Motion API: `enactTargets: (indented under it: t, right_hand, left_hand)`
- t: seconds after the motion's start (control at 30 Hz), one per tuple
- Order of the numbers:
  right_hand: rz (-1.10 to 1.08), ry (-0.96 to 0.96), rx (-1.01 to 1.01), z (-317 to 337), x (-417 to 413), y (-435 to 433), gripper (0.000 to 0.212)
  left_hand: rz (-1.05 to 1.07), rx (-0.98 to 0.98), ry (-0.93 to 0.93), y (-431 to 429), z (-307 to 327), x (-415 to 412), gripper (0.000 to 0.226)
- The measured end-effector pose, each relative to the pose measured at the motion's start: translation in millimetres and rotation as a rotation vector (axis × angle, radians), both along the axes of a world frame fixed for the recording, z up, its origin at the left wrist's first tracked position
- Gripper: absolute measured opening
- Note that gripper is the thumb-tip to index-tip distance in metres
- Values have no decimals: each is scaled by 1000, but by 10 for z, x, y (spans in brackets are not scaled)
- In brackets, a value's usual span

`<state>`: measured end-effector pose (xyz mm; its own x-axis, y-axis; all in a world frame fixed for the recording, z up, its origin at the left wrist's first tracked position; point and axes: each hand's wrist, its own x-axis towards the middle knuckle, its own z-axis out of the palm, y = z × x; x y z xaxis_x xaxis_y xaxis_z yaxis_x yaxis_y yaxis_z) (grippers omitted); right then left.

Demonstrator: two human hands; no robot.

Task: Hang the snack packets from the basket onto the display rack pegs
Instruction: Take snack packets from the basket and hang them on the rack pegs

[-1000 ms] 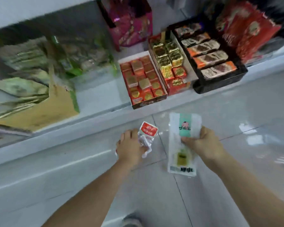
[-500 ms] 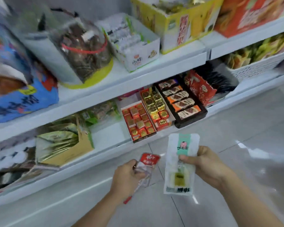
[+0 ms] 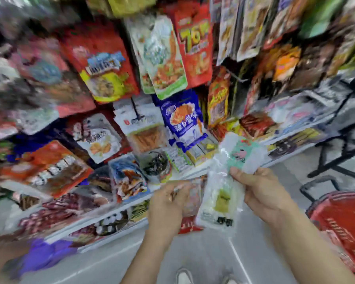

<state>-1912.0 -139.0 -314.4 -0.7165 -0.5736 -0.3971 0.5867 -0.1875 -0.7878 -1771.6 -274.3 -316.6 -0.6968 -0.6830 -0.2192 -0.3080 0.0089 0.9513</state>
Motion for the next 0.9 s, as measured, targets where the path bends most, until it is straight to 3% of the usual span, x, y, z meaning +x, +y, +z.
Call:
enactTargets:
  t: [0.13, 0.27, 0.33, 0.47, 0.63, 0.77, 0.83, 0.9]
  right_hand:
    - [-58, 350, 134, 1162, -73, 164, 14]
    - [-169, 630, 185, 1928, -82, 287, 13]
    - [-203, 700, 141, 2210, -64, 317, 16]
    - [-190, 723, 8, 2601, 9, 326, 16]
    - [-77, 789, -35, 2855, 103, 173, 16]
    - [12, 783, -48, 2986, 206, -142, 15]
    - [32, 684, -71, 3003, 235, -234, 14]
    - [79, 500, -148, 3032, 239, -446, 27]
  left_hand:
    - [171, -19, 139, 6, 1259, -33, 34]
    - [166, -30, 263, 33, 2101, -71, 10]
    - [100, -4, 335, 77, 2375, -55, 14]
    - [-47, -100, 352, 188, 2705, -60, 27]
    - [-109, -337, 347, 312, 2980, -155, 9]
    - [-61, -293, 384, 52, 3208, -274, 14]
    - [2, -329, 396, -1, 3212, -333, 11]
    - [101, -380, 460, -156, 3216, -367, 11]
